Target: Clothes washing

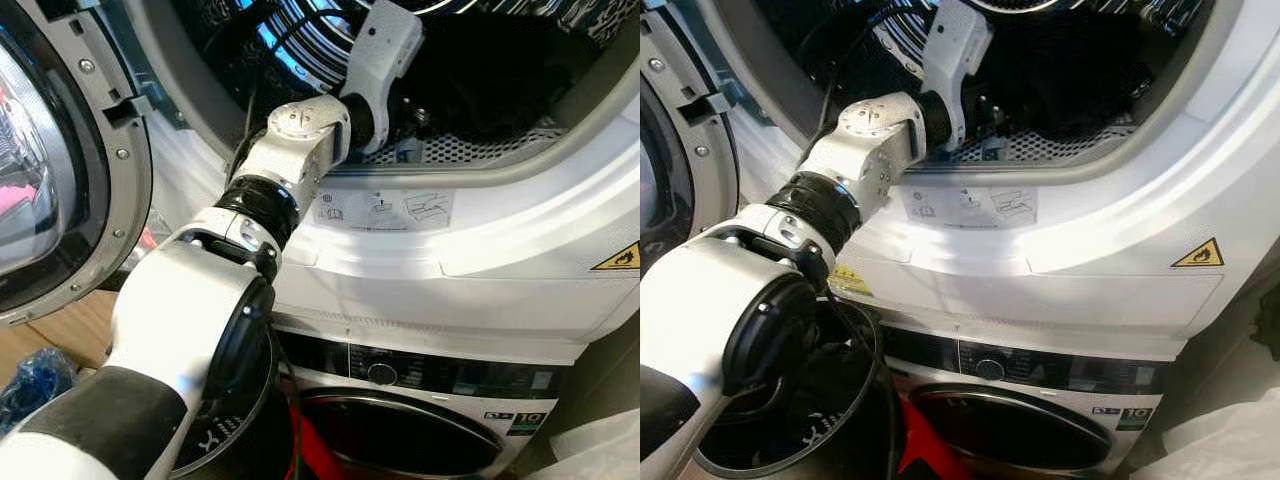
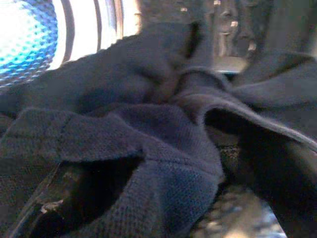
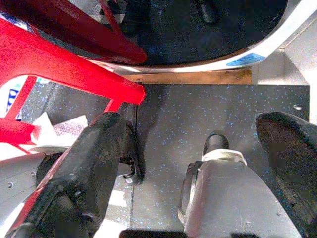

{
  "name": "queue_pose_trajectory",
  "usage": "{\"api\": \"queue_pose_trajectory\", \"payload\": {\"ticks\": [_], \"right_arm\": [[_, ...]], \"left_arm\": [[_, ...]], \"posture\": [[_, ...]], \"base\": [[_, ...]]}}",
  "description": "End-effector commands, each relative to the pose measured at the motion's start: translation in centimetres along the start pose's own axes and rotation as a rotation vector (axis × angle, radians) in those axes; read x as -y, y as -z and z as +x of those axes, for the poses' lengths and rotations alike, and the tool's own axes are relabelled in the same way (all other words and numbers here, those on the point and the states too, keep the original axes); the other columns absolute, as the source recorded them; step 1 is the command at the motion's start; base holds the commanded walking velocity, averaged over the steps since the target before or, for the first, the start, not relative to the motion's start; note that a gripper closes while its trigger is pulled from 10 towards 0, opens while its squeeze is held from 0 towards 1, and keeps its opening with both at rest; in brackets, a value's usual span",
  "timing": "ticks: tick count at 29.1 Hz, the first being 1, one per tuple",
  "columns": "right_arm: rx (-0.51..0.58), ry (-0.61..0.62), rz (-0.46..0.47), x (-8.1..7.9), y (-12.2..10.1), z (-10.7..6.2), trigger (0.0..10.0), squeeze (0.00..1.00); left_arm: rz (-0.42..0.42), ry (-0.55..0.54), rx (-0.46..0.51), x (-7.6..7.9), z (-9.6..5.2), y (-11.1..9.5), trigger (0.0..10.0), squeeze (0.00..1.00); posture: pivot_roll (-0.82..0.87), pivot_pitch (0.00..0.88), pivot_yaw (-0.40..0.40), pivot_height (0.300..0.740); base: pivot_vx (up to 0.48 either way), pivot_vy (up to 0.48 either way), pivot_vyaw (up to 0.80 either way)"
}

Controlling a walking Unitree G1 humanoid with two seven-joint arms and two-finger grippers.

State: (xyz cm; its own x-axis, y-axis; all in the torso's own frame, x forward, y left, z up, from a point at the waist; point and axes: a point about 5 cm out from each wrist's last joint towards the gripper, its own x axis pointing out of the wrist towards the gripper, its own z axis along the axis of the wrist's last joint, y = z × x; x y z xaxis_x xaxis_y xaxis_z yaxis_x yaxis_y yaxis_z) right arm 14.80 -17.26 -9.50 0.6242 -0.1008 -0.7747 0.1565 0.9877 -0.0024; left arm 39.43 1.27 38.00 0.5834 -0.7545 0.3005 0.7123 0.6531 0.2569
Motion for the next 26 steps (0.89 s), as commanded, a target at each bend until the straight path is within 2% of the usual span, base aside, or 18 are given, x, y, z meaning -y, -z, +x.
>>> {"api": "queue_pose_trajectory", "payload": {"ticks": [1,3,4,5,7,8,10,12,13,14,16,18,20,21,22,23,24,26], "right_arm": [[-0.123,0.001,0.01,-0.2,3.2,-1.0,10.0,0.0],[-0.119,-0.001,0.012,-0.3,3.0,-0.9,10.0,0.0],[-0.115,-0.006,0.012,-0.6,2.6,-0.7,10.0,0.0],[-0.115,-0.006,0.012,-0.6,2.6,-0.7,10.0,0.0],[-0.109,-0.012,0.014,-0.9,2.2,-0.5,10.0,0.0],[-0.109,-0.012,0.014,-0.9,2.2,-0.5,10.0,0.0],[-0.106,-0.015,0.014,-1.1,1.8,-0.4,10.0,0.0],[-0.099,-0.019,0.017,-1.4,1.4,-0.2,10.0,0.0],[-0.097,-0.021,0.017,-1.5,1.3,-0.1,10.0,0.0],[-0.097,-0.021,0.017,-1.5,1.3,-0.1,10.0,0.0],[-0.094,-0.033,0.015,-2.0,0.9,0.0,10.0,0.0],[-0.094,-0.035,0.015,-2.2,0.8,0.0,10.0,0.0],[-0.088,-0.042,0.019,-2.5,0.6,0.1,10.0,0.0],[-0.088,-0.042,0.019,-2.5,0.6,0.1,10.0,0.0],[-0.083,-0.044,0.018,-2.5,0.4,0.2,10.0,0.0],[-0.083,-0.044,0.018,-2.5,0.4,0.2,10.0,0.0],[-0.078,-0.042,0.022,-2.6,0.1,0.3,10.0,0.0],[-0.077,-0.044,0.014,-2.6,-0.1,0.3,10.0,0.0]], "left_arm": [[0.047,-0.058,0.041,-1.2,-0.4,-1.6,10.0,0.0],[0.085,-0.039,0.085,-1.2,-0.3,-2.6,10.0,0.0],[0.141,0.037,0.148,-0.9,-0.3,-4.0,10.0,0.0],[0.141,0.037,0.148,-0.9,-0.3,-4.0,10.0,0.0],[0.154,0.163,0.209,-0.2,-0.3,-5.3,10.0,0.0],[0.154,0.163,0.209,-0.2,-0.3,-5.3,10.0,0.0],[0.189,0.283,0.225,0.6,-0.5,-5.5,10.0,0.0],[0.187,0.425,0.248,1.4,-1.0,-5.6,10.0,0.0],[0.196,0.449,0.252,1.5,-1.2,-5.6,10.0,0.0],[0.196,0.449,0.252,1.5,-1.2,-5.6,10.0,0.0],[0.205,0.488,0.259,1.5,-2.6,-5.1,10.0,0.0],[0.213,0.491,0.257,1.5,-3.4,-4.9,10.0,0.0],[0.273,0.436,0.271,1.1,-4.7,-5.1,10.0,0.0],[0.273,0.436,0.271,1.1,-4.7,-5.1,10.0,0.0],[0.317,0.396,0.287,0.8,-5.7,-5.4,10.0,0.0],[0.317,0.396,0.287,0.8,-5.7,-5.4,10.0,0.0],[0.348,0.378,0.297,0.8,-6.5,-5.8,10.0,0.0],[0.384,0.389,0.301,1.7,-7.6,-6.8,10.0,0.0]], "posture": [[-0.06,0.135,0.181,0.74],[-0.05,0.128,0.181,0.74],[-0.03,0.117,0.179,0.74],[-0.03,0.117,0.179,0.74],[-0.02,0.108,0.18,0.74],[-0.02,0.108,0.18,0.74],[0.0,0.085,0.183,0.74],[0.02,0.076,0.185,0.74],[0.02,0.076,0.185,0.74],[0.02,0.076,0.185,0.74],[0.05,0.059,0.186,0.74],[0.05,0.051,0.185,0.74],[0.06,0.045,0.183,0.74],[0.06,0.045,0.183,0.74],[0.07,0.037,0.181,0.74],[0.07,0.037,0.181,0.74],[0.09,0.028,0.177,0.74],[0.1,0.023,0.177,0.74]], "base": [[0.0,0.0,0.0],[0.0,0.0,0.0],[0.0,0.0,0.0],[0.0,0.0,0.0],[0.0,0.0,0.0],[0.0,0.0,0.0],[0.0,0.0,0.0],[0.0,0.0,0.0],[0.0,0.0,0.0],[0.0,0.0,0.0],[0.0,0.0,0.0],[0.0,0.0,0.0],[0.0,0.0,0.0],[0.0,0.0,0.0],[0.0,0.0,0.0],[0.0,0.0,0.0],[0.0,0.0,0.0],[0.0,0.0,0.0]]}}
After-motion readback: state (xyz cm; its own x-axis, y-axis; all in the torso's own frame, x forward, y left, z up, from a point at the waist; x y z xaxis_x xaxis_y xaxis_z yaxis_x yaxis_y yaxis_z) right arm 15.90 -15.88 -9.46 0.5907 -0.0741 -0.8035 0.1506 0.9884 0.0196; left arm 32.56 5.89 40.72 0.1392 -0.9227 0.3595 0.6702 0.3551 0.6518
